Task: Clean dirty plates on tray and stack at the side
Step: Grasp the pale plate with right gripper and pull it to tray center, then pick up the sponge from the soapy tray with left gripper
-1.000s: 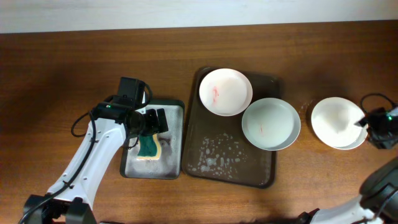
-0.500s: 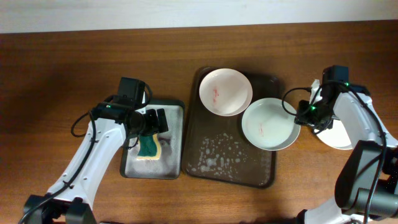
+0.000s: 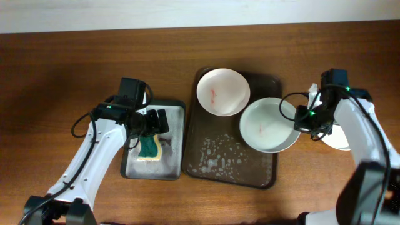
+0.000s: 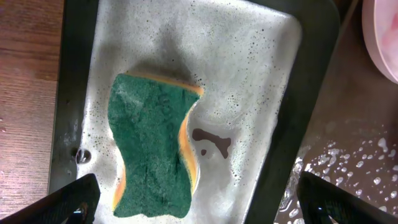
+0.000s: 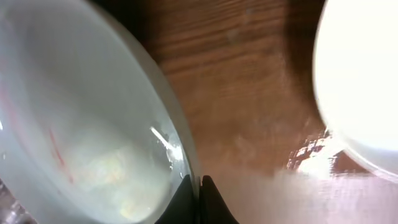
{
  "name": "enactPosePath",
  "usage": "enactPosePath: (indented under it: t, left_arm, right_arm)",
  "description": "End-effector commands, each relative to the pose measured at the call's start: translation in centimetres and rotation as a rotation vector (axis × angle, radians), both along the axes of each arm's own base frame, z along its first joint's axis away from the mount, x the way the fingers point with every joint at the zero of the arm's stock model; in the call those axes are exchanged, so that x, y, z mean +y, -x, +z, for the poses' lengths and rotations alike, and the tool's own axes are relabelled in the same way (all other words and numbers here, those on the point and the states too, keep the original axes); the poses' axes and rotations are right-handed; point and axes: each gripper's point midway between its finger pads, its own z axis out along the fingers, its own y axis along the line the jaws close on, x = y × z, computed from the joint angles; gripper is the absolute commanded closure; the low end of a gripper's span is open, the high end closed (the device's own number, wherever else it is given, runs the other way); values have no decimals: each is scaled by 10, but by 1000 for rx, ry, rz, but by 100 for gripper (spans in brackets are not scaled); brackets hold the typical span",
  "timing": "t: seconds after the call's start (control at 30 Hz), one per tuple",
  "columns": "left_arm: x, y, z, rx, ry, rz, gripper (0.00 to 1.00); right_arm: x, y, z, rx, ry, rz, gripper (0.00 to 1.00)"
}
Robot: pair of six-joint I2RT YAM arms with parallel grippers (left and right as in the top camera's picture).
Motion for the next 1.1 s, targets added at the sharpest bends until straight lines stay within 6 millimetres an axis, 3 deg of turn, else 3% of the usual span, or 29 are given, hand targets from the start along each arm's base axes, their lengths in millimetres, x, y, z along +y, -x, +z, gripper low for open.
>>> enactPosePath:
  t: [0.0, 0.07, 0.13, 0.3, 0.37, 0.43, 0.5, 0.63, 0.7, 0.8, 0.83, 0.9, 0.97, 1.07]
  left_arm:
    - [0, -7, 14, -45, 12, -7, 1]
    - [0, -7, 14, -45, 12, -7, 1]
    - [0, -7, 14, -45, 12, -7, 1]
    - [-3, -6, 14, -40, 31, -12, 1]
    - [-10, 7, 12, 16, 72, -26, 0]
    - [-11, 8, 12, 19, 79, -29, 1]
    - [-11, 9, 10, 26, 77, -29, 0]
    - [19, 16, -15, 36, -89, 19, 9]
    - [15, 17, -34, 19, -74, 9, 26]
    - [8, 37, -78, 46, -49, -15, 32]
    - [4, 43, -86, 58, -32, -28, 41]
    - [2, 56, -105, 71, -35, -43, 77]
    - [6, 56, -117, 52, -52, -38, 100]
    - [8, 51, -118, 45, -64, -34, 100]
  right_arm:
    - [44, 14, 42, -61, -11, 75, 96]
    - [68, 27, 37, -15, -24, 88, 96]
    - [93, 41, 17, 40, -19, 70, 96]
    - [114, 44, -40, 9, 59, 30, 96]
    - [117, 36, -41, -26, 60, 100, 95]
    - [121, 36, -36, -35, 56, 229, 73]
    - [124, 37, -25, -31, 55, 322, 64]
    - [126, 30, 4, -44, 58, 358, 59]
    - [126, 29, 9, -49, 57, 358, 59]
    - [127, 31, 9, -39, 51, 356, 59]
    - [127, 31, 9, -39, 50, 356, 59]
    - [127, 31, 9, -40, 49, 356, 59]
    - [127, 31, 9, -39, 50, 356, 59]
    - [127, 32, 8, -31, 46, 322, 58]
